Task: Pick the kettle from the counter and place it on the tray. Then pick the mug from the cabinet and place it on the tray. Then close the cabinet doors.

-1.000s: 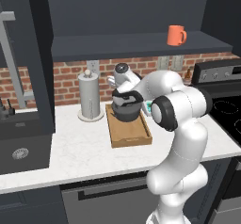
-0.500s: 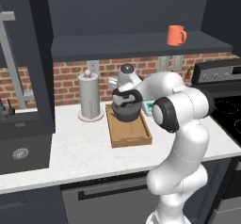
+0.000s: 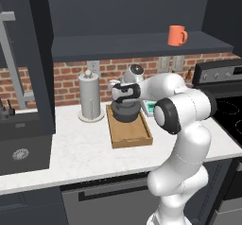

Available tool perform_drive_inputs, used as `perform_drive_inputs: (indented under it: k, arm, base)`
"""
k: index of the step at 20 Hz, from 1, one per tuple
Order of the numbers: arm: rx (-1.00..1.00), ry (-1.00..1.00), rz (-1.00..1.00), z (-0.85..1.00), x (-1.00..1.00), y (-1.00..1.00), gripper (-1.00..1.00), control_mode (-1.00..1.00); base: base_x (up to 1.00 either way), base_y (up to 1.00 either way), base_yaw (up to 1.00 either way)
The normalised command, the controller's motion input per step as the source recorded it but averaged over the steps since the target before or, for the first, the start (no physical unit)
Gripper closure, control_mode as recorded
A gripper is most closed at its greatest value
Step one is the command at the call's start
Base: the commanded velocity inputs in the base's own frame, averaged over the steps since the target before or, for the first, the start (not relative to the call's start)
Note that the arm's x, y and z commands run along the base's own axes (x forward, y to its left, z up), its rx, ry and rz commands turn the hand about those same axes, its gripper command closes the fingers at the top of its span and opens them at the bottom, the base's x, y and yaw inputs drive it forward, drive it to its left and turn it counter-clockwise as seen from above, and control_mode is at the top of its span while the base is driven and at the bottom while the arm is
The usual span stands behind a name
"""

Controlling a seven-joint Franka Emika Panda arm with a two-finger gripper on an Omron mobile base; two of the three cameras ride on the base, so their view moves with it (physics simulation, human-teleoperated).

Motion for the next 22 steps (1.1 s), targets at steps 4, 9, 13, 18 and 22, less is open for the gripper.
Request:
perform_drive_inputs:
  k: [4,9,13,18,22]
  arm:
    - [0.00,-0.01,0.20,-0.03,0.00,0.00,-1.00,-1.00]
    - [0.00,0.00,0.15,-0.03,-0.01,-0.02,-1.00,-1.00]
    - [-0.02,0.00,0.01,0.00,-0.18,-0.03,-1.00,-1.00]
    - [-0.02,-0.01,0.00,0.07,-0.13,0.04,-1.00,-1.00]
    - [0.00,-0.01,0.00,0.13,-0.05,0.13,-1.00,-1.00]
  base:
    - [0.00,0.00,0.00]
    - [0.00,0.00,0.00]
    - [0.00,0.00,0.00]
    - [0.00,0.00,0.00]
    - [0.00,0.00,0.00]
